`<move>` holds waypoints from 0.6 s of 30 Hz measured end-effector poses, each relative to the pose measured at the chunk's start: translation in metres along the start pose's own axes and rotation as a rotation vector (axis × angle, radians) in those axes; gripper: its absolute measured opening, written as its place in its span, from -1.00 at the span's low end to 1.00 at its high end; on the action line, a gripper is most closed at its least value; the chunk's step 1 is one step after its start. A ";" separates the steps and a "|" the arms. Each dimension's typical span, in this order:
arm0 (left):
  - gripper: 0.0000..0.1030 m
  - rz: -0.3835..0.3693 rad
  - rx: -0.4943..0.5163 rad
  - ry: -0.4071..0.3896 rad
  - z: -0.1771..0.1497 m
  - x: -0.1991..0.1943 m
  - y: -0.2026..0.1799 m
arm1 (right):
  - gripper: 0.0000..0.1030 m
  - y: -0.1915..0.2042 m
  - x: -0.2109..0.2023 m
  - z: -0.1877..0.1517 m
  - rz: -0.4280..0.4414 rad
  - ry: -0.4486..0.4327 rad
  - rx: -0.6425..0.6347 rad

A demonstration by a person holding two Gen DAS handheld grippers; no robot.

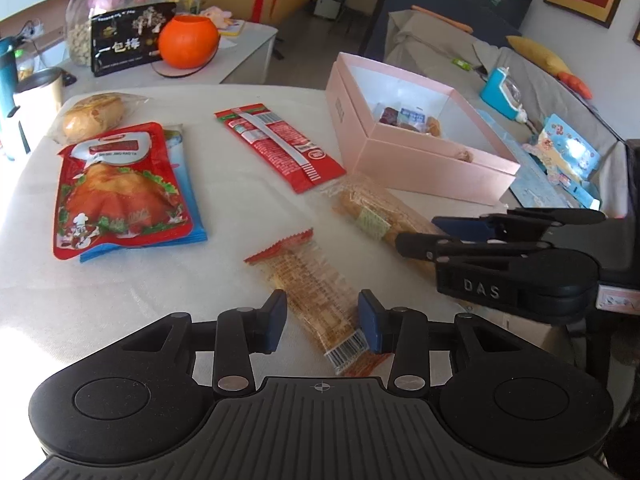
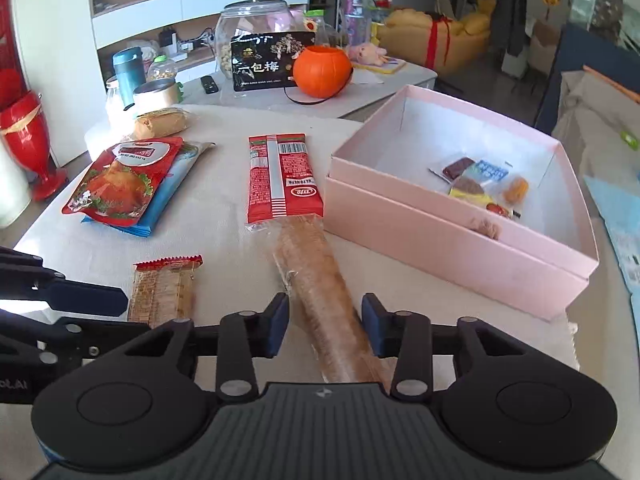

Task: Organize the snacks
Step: 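Carry the wafer pack and wafer roll toward the pink box with both tools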

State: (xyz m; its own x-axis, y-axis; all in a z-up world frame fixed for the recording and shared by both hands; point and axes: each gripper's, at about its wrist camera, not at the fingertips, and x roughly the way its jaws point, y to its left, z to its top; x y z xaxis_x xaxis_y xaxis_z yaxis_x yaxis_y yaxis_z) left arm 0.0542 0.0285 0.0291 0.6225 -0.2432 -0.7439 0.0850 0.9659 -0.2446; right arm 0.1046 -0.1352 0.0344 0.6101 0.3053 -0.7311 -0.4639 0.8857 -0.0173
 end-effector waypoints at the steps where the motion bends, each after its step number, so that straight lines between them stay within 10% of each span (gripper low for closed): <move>1: -0.14 0.005 0.017 -0.001 0.002 0.005 -0.004 | -0.36 0.000 -0.004 -0.004 -0.001 -0.005 0.005; 11: -0.11 0.093 0.202 -0.004 0.008 0.040 -0.038 | -0.38 -0.044 -0.044 -0.051 -0.059 -0.019 0.200; 18: -0.13 0.066 0.231 -0.032 0.002 0.037 -0.032 | 0.09 -0.050 -0.036 -0.072 -0.085 -0.030 0.228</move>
State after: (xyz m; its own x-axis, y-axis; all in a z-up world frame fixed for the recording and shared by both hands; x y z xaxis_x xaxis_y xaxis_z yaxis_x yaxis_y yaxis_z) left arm 0.0763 -0.0117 0.0109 0.6567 -0.1794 -0.7325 0.2169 0.9752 -0.0443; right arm 0.0593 -0.2154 0.0130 0.6612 0.2331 -0.7131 -0.2546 0.9638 0.0790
